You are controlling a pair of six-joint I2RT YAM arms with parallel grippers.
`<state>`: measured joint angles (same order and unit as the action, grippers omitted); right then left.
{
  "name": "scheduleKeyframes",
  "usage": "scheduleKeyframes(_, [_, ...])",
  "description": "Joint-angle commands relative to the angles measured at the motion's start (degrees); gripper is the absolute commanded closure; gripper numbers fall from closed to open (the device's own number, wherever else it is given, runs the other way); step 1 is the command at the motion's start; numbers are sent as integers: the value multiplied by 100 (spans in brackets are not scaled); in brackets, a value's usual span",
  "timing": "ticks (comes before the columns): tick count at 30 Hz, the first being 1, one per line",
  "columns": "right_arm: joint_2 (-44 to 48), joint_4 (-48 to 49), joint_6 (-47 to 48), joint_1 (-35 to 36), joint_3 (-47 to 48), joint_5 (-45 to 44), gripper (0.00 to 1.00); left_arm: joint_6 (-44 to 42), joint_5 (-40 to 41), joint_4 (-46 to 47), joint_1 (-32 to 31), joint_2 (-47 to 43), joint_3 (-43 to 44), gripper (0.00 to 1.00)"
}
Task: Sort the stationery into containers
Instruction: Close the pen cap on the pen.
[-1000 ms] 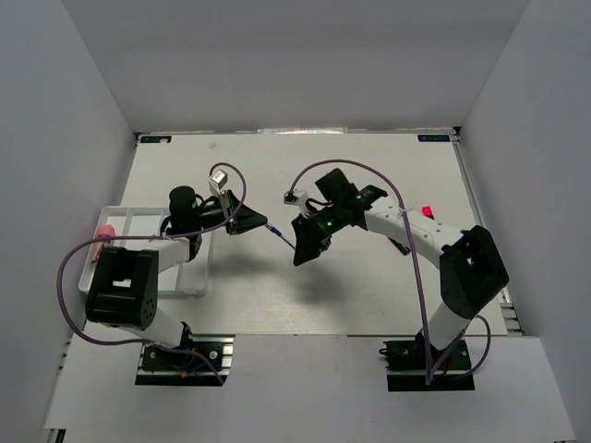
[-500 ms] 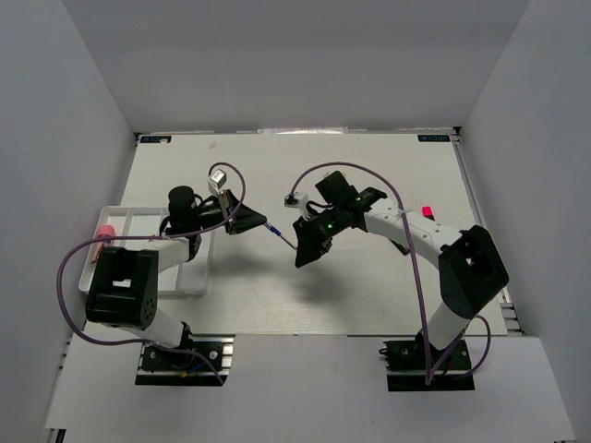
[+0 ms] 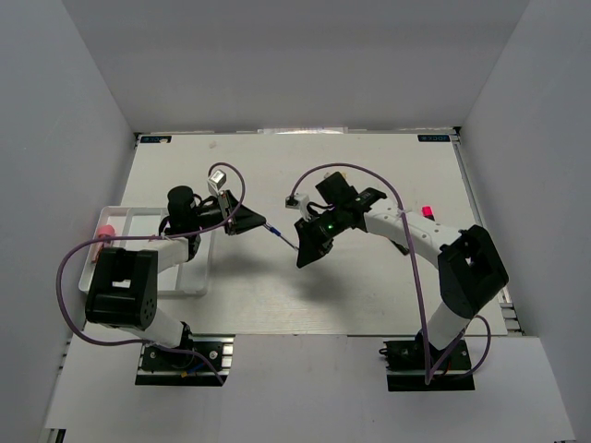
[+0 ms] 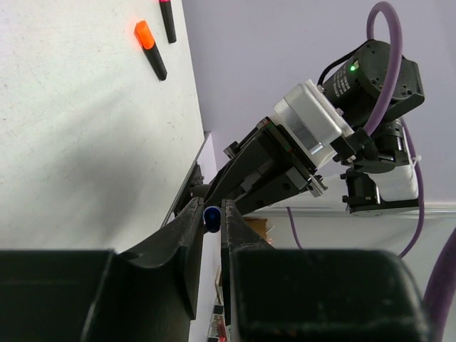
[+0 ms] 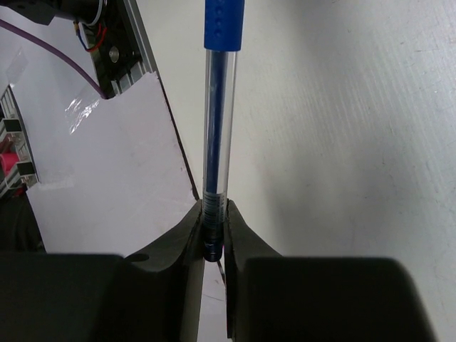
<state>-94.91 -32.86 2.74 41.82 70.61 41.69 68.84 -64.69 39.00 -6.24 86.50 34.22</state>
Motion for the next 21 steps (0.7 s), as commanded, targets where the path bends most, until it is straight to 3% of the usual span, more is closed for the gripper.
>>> scheduleKeyframes(1, [-1, 78, 147, 98, 286, 208, 100, -361, -27, -375, -35, -274, -20, 100])
scheduleKeyframes(5, [-36, 52, 165, 203, 427, 225, 100, -731, 88, -841, -158, -405, -90, 100])
scheduleKeyframes(21, [-431, 105, 33, 467, 1104, 94, 100, -907, 211, -965, -579, -511, -381, 100])
